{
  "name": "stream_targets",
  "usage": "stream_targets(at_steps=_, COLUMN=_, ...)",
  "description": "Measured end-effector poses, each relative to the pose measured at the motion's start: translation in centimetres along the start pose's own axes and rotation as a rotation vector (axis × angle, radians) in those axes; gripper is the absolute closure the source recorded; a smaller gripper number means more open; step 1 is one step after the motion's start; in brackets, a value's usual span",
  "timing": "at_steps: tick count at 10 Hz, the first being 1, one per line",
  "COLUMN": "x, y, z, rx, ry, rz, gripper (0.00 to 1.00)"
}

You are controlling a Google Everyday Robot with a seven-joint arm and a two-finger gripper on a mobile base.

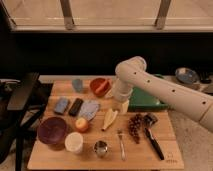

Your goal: Place banana in table surface

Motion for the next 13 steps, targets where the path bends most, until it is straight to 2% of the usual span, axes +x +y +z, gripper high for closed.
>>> stream_targets(at_steps=2, x=0.0, y=0.2, z=0.2, rx=-0.008, ry=-0.003, rz=-0.027, gripper=0.26)
stream_targets(at_steps=3, x=-0.5, y=0.3, z=0.9, rx=-0.027, ry=-0.010, rz=-0.084, gripper=0.26)
stream_targets(at_steps=5, x=-2.0, y=0.0, z=2.9, rx=-0.063, ry=-0.020, rz=-0.181, gripper=0.26)
stream_targets(at_steps=6, x=-2.6, y=0.2, z=4.0, rx=-0.080, ry=-0.009, rz=-0.213, gripper=0.26)
stream_targets(at_steps=7, x=-3.0, y=0.1, z=4.7, rx=-0.081, ry=-0.007, rz=-0.227, gripper=0.26)
stream_targets(at_steps=9, x=-3.5, y=-0.1, z=6.5, rx=-0.080, ry=-0.006, rz=-0.238, gripper=0.26)
stream_targets(at_steps=11, x=-3.4, y=-0.4, z=8.4, rx=-0.050, ry=-0.024, rz=-0.212, gripper=0.26)
stream_targets(at_steps=13, x=-3.1, y=-0.7, z=10.5, rx=-0.023, ry=-0.071, rz=-0.174, gripper=0.26)
